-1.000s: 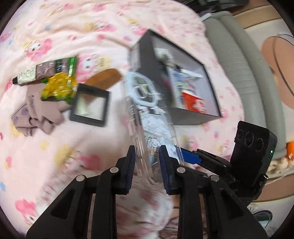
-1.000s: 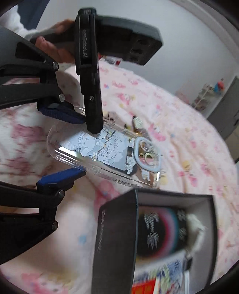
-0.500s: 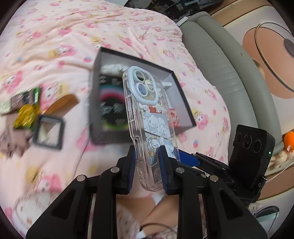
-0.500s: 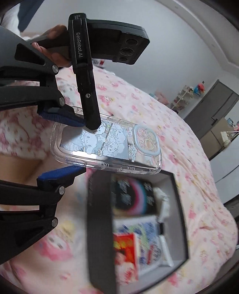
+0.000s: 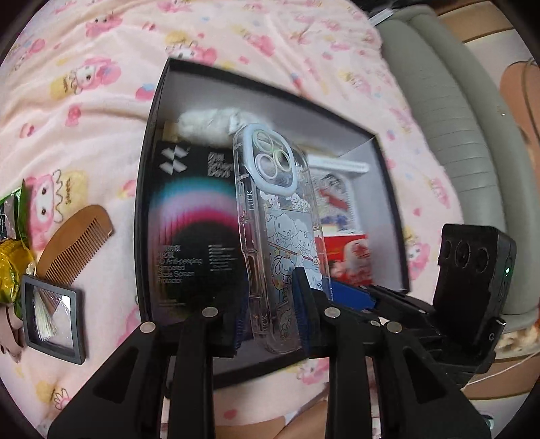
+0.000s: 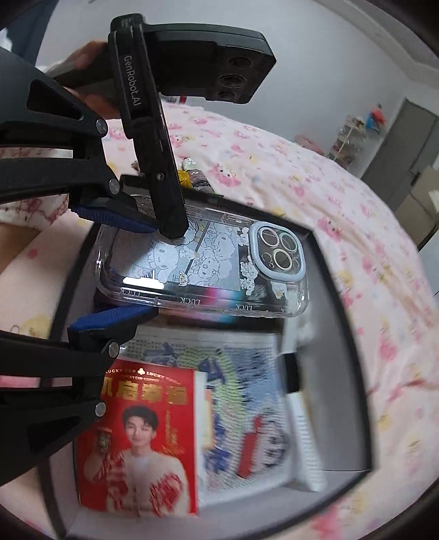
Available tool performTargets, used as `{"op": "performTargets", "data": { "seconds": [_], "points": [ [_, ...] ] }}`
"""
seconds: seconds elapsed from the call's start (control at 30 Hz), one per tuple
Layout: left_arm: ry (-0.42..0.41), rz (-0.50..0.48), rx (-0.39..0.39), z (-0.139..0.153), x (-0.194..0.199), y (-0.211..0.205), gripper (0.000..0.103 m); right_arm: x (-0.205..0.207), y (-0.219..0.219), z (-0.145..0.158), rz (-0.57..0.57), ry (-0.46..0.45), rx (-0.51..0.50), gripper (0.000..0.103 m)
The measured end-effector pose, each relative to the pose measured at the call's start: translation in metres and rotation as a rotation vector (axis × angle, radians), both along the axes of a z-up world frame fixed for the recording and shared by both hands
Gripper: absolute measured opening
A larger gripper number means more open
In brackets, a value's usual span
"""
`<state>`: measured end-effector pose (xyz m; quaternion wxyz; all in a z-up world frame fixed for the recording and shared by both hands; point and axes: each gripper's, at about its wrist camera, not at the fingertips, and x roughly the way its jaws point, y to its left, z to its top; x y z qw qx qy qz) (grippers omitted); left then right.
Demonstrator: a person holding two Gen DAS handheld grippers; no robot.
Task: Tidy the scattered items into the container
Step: 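Lower the phone case into the box and open the left gripper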
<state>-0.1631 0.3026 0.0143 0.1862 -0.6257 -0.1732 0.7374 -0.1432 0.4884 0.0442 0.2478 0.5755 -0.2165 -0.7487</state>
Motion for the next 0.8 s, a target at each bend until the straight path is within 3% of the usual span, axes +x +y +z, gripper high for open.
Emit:
{"op": "performTargets", "data": {
  "seconds": [0.1,0.3,0.47,0.6,0.7,0.8],
  "points": [
    [-0.027,-0.001,-0.019,-0.011,0.0,0.004,0.025,-0.004,0.001,-0.019,0.004,-0.065,-0.001,0.039],
    [-0.065,-0.019,-0.108,-0.01,-0.001,0.013,0.026,-0.006,0.002,-0.018,-0.006,-0.06,0.055,0.039],
    [0.021,-0.011,-0.172,0.005,-0.002,0.018,0.028,-0.001,0.023,0.005,-0.094,0.035,0.124,0.039],
    [0.027,-0.061,-0.099,0.0,-0.015,0.041,0.028,-0.002,0.049,0.022,-0.27,0.123,0.25,0.039],
    [0.007,-0.154,-0.04,-0.008,-0.018,0.068,0.028,-0.002,0.055,0.019,-0.285,0.128,0.234,0.039],
    [-0.023,-0.142,-0.129,-0.021,-0.023,0.076,0.025,-0.003,0.058,0.011,-0.294,0.104,0.246,0.039]
  ]
}}
